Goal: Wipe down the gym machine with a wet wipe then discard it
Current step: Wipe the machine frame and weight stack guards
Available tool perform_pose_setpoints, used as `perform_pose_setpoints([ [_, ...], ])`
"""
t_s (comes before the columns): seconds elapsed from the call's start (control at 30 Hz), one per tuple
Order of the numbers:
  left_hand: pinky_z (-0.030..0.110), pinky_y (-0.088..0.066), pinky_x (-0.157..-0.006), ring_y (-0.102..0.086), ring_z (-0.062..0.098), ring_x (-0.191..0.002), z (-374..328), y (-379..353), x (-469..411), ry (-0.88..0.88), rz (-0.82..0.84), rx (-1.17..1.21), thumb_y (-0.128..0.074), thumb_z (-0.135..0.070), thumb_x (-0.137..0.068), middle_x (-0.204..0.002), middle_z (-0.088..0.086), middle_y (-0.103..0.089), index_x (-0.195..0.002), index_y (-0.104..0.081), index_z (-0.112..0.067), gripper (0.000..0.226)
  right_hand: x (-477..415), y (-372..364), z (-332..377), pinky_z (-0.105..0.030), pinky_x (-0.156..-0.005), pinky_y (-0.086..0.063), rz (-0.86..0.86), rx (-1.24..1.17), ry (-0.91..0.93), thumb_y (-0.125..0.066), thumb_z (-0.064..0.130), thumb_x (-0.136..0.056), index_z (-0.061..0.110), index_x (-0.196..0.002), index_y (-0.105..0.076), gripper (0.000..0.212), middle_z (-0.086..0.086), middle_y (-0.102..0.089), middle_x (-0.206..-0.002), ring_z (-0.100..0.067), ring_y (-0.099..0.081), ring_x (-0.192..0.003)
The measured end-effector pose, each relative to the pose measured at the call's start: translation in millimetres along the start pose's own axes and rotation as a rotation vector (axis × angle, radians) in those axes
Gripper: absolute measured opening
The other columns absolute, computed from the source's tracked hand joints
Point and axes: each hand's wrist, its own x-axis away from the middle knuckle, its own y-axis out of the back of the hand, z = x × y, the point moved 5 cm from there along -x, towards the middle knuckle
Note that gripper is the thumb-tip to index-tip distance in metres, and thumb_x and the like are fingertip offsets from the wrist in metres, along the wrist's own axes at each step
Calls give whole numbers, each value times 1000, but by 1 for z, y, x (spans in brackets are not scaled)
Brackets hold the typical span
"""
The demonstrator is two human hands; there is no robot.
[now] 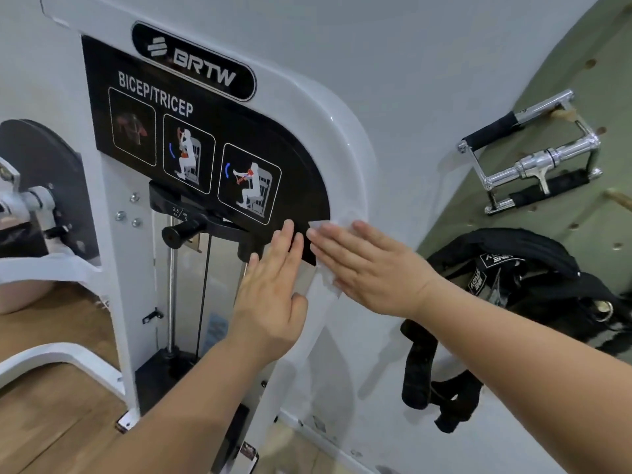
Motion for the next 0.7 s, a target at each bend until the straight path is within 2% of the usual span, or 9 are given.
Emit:
perform_pose_setpoints([
  [0.13, 56, -10, -126, 3, 12, -157, 5, -1, -2, -3, 3, 3, -41, -15, -83, -170, -12, 13, -163, -9, -19, 87, -26, 8, -37, -49, -128, -13, -56, -38, -196, -36, 39, -109, 4, -161, -23, 65, -15, -18, -169, -32, -13, -157],
  [0.23, 54, -8, -126, 1, 12, -158, 4, -1, -1, 1, -5, 0, -42, -12, -80, -170, -12, 11, -163, -11, -20, 89, -24, 4, -22, -50, -129, -7, -47, -58, -322, -35, 38, -109, 3, -162, -20, 65, -16, -12, -169, -33, -6, -157],
  [0.3, 54, -8, -126, 2, 11, -157, 6, 0, -1, 1, 4, -4, -42, -12, -79, -170, -13, 11, -163, -11, -20, 90, -14, -3, 5, -51, -128, 2, -4, -20, -301, -33, 38, -108, 3, -162, -17, 66, -16, -9, -170, -32, -4, -158],
  [0.4, 56, -11, -126, 4, 9, -157, 7, 2, -2, -15, 35, -18, -42, -13, -81, -170, -14, 12, -164, -11, -20, 89, 6, -15, 50, -49, -127, 10, 80, 28, -146, -35, 40, -107, 5, -162, -18, 67, -13, -12, -171, -27, -10, -158],
  [0.53, 52, -24, -124, 7, 9, -157, 10, 5, -4, -42, 66, 3, -41, -13, -83, -170, -13, 14, -163, -10, -19, 87, 8, -13, 49, -44, -129, 5, 69, 56, -70, -36, 43, -107, 6, -162, -22, 67, -9, -19, -170, -23, -15, -157],
  [0.6, 50, -24, -124, 9, 7, -156, 13, 5, -6, -49, 84, 1, -41, -12, -83, -169, -14, 17, -163, -6, -21, 88, 0, -5, 26, -45, -127, 1, 30, 64, -115, -35, 44, -107, 7, -162, -21, 68, -10, -17, -170, -24, -14, -157],
  [0.7, 53, -16, -126, 8, 8, -156, 11, 8, -3, -54, 59, 13, -41, -12, -83, -170, -13, 12, -163, -11, -20, 86, -12, 2, -4, -49, -127, -1, -12, 57, -292, -32, 43, -108, 5, -163, -17, 68, -13, -10, -169, -29, -5, -158],
])
